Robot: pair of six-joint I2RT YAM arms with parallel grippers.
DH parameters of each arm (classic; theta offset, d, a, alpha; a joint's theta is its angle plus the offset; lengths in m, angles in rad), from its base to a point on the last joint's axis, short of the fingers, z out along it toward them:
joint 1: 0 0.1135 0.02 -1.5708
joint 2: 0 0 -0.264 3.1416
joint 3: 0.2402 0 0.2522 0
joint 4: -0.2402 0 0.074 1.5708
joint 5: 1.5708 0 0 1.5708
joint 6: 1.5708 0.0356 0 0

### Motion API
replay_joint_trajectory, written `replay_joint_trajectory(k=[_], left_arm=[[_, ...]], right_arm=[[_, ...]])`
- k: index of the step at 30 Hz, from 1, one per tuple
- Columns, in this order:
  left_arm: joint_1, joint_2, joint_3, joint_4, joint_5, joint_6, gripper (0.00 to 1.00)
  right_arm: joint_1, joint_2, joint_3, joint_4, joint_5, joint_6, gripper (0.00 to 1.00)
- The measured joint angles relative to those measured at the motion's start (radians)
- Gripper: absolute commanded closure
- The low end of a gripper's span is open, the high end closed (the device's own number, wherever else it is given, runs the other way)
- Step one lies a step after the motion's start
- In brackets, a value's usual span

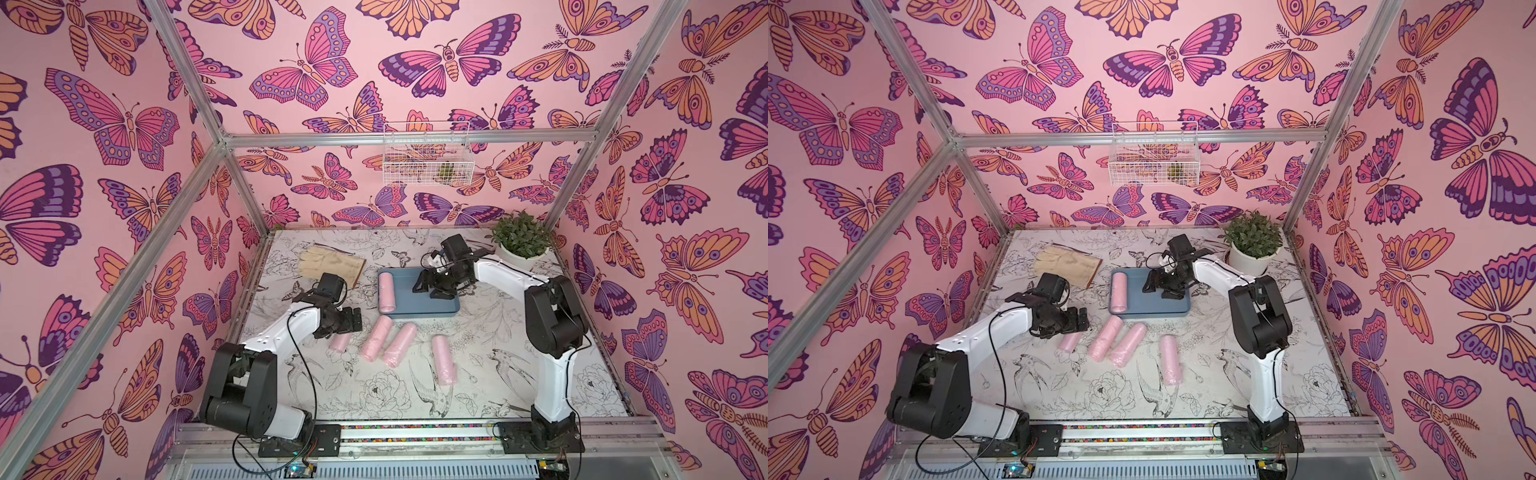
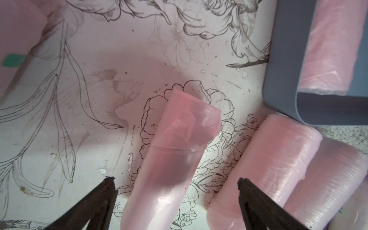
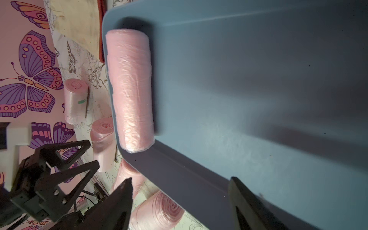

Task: Put the roll of trash bags into the storage box
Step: Place the roll of trash bags in the storage box, then pick up the roll of trash bags from the center of the board.

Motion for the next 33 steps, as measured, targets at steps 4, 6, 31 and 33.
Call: replay_joint_trajectory(k=[4,6,31,33], left_arm=[[0.0,0.051,0.016,-0.02,0.001,0.011,0.03],[0.0,0.075,0.025,-0.031,0.001,0.015,0.04],[-0.014,0.192,0.063,-0.063,0.003,0.024,0.5],[-0.014,0.192,0.064,-0.063,0.003,0.022,0.52]], right_arm=[[-0.019,-0.037,-0.045,0.014,-0.001,-0.003,0.21],[-0.027,-0.048,-0.066,0.018,-0.003,-0.003,0.2],[-0.091,-0.142,-0.174,0.055,-0.015,-0.003,0.21],[-0.096,-0.142,-0.18,0.055,-0.015,-0.003,0.2]])
